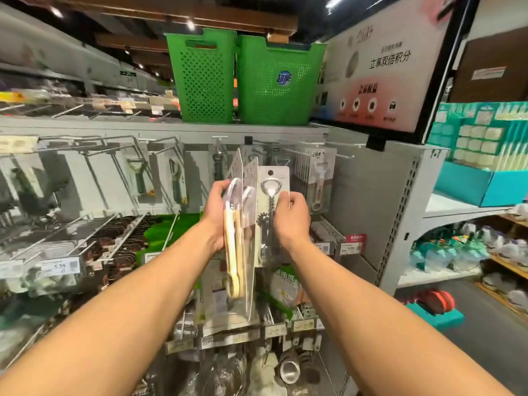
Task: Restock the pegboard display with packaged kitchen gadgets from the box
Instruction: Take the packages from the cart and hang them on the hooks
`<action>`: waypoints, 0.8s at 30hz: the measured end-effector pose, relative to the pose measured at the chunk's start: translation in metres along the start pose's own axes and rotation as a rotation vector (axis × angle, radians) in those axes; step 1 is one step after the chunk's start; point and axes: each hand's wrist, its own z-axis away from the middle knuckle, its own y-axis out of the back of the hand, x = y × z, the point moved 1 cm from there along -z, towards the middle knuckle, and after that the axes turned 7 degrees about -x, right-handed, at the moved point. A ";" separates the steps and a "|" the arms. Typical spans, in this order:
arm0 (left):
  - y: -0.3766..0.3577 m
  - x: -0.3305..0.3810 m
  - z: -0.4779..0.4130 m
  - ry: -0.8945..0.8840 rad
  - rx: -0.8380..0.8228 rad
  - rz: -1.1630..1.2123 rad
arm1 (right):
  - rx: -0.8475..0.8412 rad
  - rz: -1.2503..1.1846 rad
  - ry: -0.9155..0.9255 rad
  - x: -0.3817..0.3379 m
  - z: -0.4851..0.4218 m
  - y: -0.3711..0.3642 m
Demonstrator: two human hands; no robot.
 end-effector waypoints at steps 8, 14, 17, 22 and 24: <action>0.008 -0.002 -0.045 -0.014 0.018 0.032 | -0.034 0.035 0.002 0.007 -0.051 -0.001; 0.005 0.002 -0.070 -0.078 0.110 0.049 | -0.055 -0.007 0.011 0.012 -0.083 -0.007; 0.007 0.003 -0.078 -0.075 0.135 0.052 | -0.062 -0.021 0.018 0.014 -0.093 -0.008; 0.002 0.007 -0.086 -0.097 0.149 0.064 | -0.076 -0.043 0.012 0.018 -0.108 -0.011; 0.001 0.007 -0.087 -0.109 0.184 0.055 | -0.082 -0.041 0.001 0.020 -0.111 -0.013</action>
